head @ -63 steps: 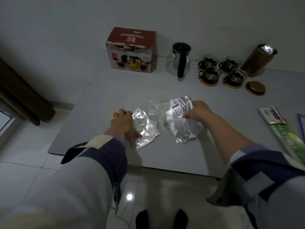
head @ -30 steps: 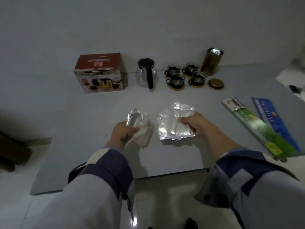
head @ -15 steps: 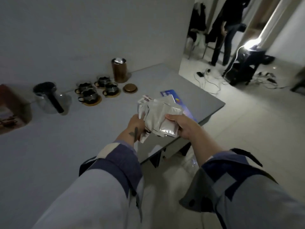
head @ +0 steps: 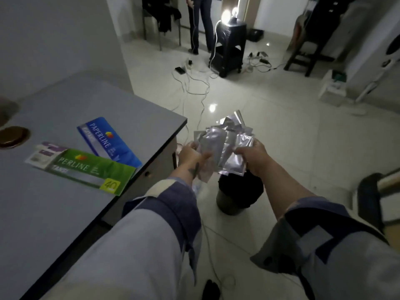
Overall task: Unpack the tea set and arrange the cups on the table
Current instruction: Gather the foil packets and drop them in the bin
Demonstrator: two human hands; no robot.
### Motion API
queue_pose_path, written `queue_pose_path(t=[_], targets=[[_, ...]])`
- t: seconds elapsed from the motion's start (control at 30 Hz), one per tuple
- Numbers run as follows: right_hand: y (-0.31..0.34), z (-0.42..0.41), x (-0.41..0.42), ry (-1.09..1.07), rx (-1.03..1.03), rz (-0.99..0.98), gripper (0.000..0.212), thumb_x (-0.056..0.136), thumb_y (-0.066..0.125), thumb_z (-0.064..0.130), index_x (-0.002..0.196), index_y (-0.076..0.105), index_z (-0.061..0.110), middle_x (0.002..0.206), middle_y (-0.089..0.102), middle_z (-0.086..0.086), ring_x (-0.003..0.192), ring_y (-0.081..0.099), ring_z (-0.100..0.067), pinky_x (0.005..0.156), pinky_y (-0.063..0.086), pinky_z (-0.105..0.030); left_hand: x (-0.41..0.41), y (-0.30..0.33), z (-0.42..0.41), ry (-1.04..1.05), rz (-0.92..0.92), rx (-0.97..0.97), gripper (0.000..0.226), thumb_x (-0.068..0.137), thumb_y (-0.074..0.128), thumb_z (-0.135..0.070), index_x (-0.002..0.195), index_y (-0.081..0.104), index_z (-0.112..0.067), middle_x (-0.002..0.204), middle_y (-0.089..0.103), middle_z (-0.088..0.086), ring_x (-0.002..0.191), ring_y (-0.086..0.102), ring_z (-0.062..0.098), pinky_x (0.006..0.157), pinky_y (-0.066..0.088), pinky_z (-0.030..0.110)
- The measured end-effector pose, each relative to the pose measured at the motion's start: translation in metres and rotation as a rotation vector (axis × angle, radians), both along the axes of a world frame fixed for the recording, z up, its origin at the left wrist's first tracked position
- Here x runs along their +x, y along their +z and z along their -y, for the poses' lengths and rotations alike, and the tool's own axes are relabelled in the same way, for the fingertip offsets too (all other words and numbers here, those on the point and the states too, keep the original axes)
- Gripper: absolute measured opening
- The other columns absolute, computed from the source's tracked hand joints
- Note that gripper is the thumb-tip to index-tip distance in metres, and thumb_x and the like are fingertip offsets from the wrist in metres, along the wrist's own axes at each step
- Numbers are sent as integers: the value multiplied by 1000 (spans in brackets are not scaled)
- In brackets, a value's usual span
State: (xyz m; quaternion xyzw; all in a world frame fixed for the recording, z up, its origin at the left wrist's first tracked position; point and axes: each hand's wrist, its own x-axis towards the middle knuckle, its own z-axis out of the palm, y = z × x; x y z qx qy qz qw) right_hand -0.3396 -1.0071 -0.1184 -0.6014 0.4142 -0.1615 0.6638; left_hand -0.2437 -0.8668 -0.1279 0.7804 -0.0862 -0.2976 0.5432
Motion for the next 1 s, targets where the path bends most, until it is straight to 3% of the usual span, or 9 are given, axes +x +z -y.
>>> queue_pose_path(t=[0.1,0.2,0.33,0.47,0.57,0.67,0.73,0.83,1.0], targets=[[-9,52,-19,-88,-112,27,35,76,63,-13,106,62,7,98,65,-11,87,62,-26,75,55,-35,-4,-19,62,-17,75,0,25,81,68,-15,105,66,-8,96,67,6,89,64,24,73,51,31],[-25,94,-26,-190,-209,24,30,76,68,-8,88,63,19,87,64,-1,83,60,-20,72,52,-29,-8,-33,118,-21,13,-82,21,81,62,-16,101,67,-10,91,67,7,88,65,26,71,52,33],[-61,139,-23,-297,-303,4,26,76,73,3,79,59,24,80,61,6,78,57,-15,71,48,-30,-3,-67,180,-154,-55,-111,44,80,60,-14,123,53,-15,119,61,9,108,60,30,94,51,48],[-123,170,-21,-389,-264,-35,27,77,69,5,73,55,28,75,60,4,71,54,-14,67,45,-29,6,-116,220,-298,-140,43,82,87,58,-4,151,12,-24,154,29,5,130,46,30,105,43,46],[-183,182,-27,-314,-95,-118,29,79,69,3,96,56,23,92,62,1,87,56,-19,73,46,-32,6,-163,235,-353,-149,208,79,90,51,0,152,6,-19,154,28,11,138,36,30,108,36,37],[-239,187,-37,-106,87,-278,83,79,69,-4,145,29,26,143,39,-6,132,39,-23,104,42,-38,-1,-209,235,-420,-228,283,81,88,40,10,153,0,-18,157,22,6,144,26,26,113,28,35],[-261,182,-38,-13,107,-364,89,78,66,-7,150,23,24,152,31,-8,139,34,-28,110,38,-44,-5,-232,226,-458,-263,329,89,81,38,11,153,2,-25,156,24,3,143,27,25,116,27,36],[-264,172,-36,44,98,-433,78,81,63,-6,147,31,19,149,36,-12,135,38,-28,109,40,-42,-11,-241,215,-461,-226,375,89,72,42,5,150,17,-29,150,37,7,136,38,28,110,39,45],[-214,169,-24,220,6,-535,66,84,65,2,142,40,17,142,43,-13,129,45,-28,106,41,-38,-12,-198,204,-470,-29,458,66,89,47,1,148,25,-18,149,40,3,134,42,23,106,37,28]])
